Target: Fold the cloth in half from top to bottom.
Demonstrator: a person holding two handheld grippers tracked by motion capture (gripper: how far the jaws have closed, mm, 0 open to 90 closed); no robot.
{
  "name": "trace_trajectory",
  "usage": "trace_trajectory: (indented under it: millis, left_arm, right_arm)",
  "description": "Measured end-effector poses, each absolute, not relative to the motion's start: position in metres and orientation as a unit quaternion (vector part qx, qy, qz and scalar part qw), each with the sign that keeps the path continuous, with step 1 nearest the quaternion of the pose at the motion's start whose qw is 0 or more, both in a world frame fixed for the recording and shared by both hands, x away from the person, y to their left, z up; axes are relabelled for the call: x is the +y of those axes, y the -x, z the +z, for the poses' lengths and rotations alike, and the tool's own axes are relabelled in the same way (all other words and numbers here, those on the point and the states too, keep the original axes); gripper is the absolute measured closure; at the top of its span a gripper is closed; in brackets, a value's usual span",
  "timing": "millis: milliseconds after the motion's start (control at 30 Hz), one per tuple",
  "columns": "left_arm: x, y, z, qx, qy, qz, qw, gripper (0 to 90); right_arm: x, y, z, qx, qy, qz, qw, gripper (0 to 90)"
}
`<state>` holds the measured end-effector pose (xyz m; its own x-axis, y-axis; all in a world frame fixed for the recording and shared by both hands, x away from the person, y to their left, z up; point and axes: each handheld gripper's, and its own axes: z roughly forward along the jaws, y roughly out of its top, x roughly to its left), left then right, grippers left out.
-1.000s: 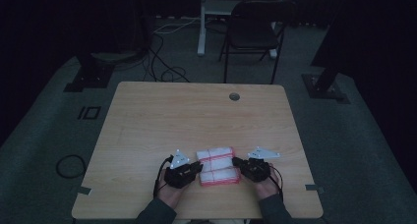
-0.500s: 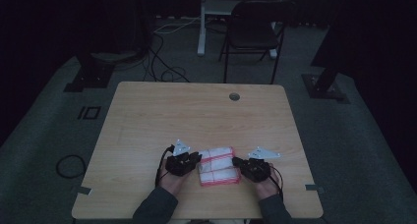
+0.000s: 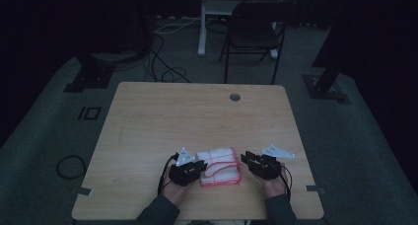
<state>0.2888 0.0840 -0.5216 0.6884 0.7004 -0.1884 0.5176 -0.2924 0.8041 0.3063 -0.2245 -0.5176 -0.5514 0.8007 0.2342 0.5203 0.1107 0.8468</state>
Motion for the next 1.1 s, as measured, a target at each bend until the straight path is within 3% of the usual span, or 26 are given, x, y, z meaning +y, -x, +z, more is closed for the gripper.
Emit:
trace_trajectory:
  millis: [467, 1100]
  left_arm:
    - [0.094, -0.273, -0.533, 0.376, -0.804, 0.103, 0.448, 76.7]
    - [0.131, -0.285, -0.535, 0.419, -0.786, 0.138, 0.434, 73.7]
  right_arm:
    - [-0.237, -0.308, -0.519, 0.722, -0.465, 0.487, 0.156, 68.3]
    - [-0.243, -0.314, -0.535, 0.738, -0.476, 0.446, 0.172, 68.2]
